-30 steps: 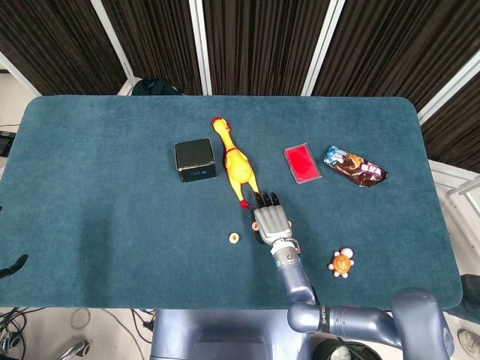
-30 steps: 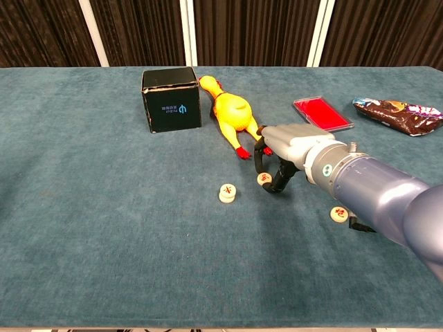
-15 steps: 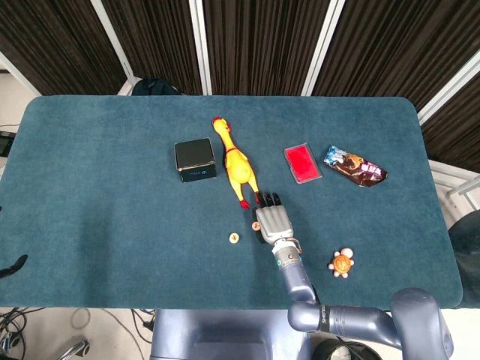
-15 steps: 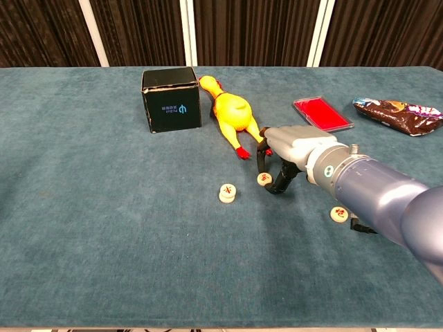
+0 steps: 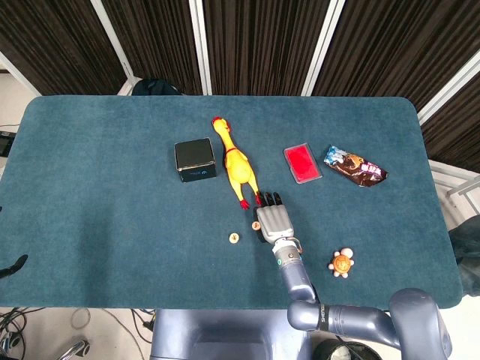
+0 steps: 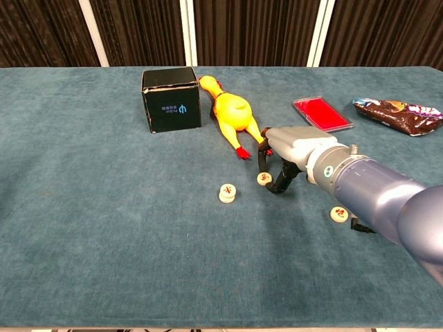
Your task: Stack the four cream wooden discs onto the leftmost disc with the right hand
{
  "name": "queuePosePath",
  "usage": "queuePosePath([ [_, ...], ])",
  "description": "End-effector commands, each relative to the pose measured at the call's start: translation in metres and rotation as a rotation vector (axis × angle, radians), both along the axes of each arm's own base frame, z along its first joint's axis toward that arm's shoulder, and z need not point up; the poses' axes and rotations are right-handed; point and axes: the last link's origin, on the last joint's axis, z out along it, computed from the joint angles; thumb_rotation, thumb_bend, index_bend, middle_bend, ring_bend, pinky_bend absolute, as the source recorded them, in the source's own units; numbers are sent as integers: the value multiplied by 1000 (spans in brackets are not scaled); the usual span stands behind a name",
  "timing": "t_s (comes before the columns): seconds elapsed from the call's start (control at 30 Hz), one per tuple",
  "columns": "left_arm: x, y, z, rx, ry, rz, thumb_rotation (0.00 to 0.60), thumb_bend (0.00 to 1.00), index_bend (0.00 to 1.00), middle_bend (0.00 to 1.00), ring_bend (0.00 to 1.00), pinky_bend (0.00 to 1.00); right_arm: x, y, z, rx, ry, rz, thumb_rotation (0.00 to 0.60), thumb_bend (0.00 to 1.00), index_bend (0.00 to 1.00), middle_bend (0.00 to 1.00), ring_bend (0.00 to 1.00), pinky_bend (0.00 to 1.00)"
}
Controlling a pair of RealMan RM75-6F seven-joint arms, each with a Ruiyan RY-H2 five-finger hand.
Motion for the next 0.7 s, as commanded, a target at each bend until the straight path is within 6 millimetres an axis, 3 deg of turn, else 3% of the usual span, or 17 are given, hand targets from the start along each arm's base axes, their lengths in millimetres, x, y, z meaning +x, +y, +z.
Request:
queuePosePath([
  [0.03, 0, 0, 0, 0, 0, 1, 600, 173, 122, 0, 0, 96, 0, 0, 0, 1, -3, 0, 600, 418, 471, 0, 0, 0],
  [0.7, 0, 0, 1, 2, -1, 1, 600, 173, 132, 0, 0, 104, 3, 1, -1, 1, -15, 0, 600, 418, 505, 0, 0, 0],
])
